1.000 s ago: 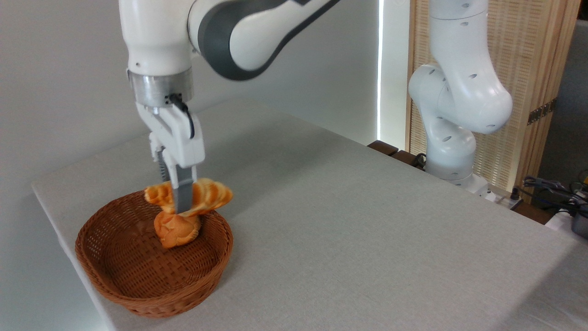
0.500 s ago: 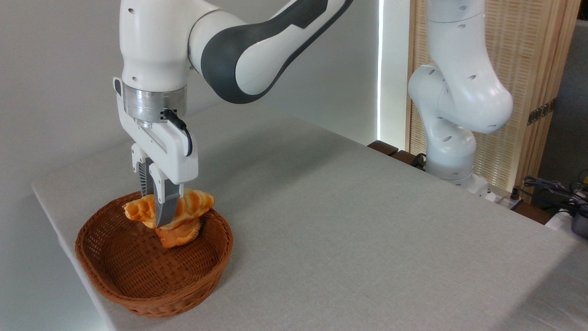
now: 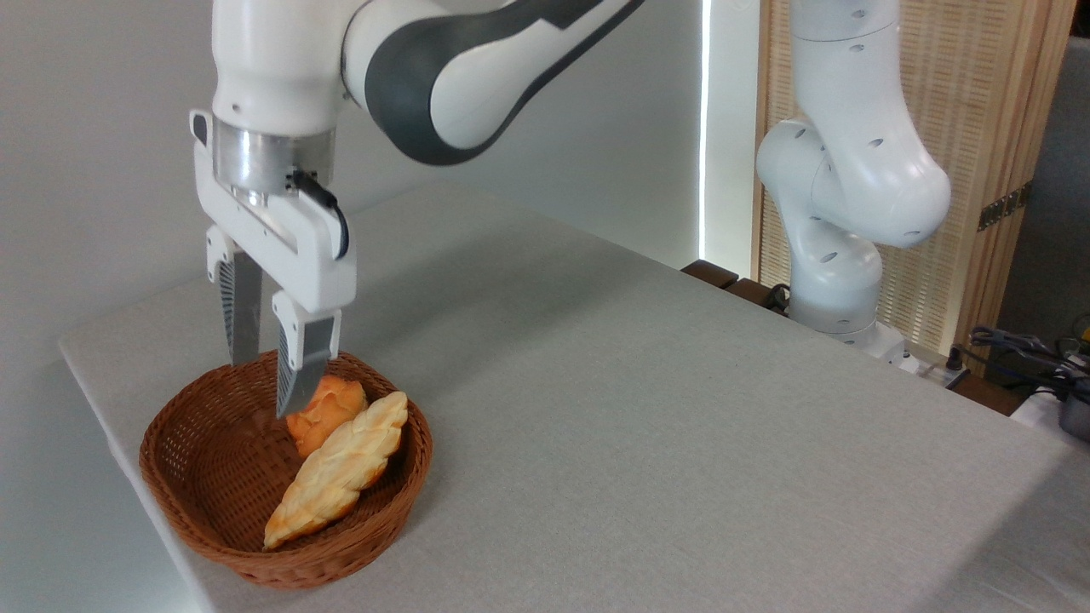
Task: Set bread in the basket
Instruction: 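Lower the bread into the basket and open the gripper to release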
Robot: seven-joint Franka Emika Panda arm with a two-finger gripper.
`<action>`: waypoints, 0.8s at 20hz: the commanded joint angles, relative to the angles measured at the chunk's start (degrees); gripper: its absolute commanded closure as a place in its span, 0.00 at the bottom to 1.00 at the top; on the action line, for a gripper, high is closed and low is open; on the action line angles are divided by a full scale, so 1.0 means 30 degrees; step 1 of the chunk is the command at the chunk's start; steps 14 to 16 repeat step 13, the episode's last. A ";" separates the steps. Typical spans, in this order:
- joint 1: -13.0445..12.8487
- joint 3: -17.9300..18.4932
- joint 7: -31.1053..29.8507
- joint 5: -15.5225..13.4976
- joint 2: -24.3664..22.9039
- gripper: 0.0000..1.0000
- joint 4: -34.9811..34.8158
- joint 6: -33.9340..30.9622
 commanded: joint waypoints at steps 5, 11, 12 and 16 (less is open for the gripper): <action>-0.0068 0.0180 -0.0676 0.1203 -0.0751 0.00 0.2545 -0.6452; -0.0039 0.0384 -0.0589 0.1532 -0.1104 0.00 0.2516 -0.8420; -0.0039 0.0443 -0.0646 0.1532 -0.1104 0.00 0.2516 -0.8450; -0.0039 0.0444 -0.0647 0.1532 -0.1104 0.00 0.2487 -0.8625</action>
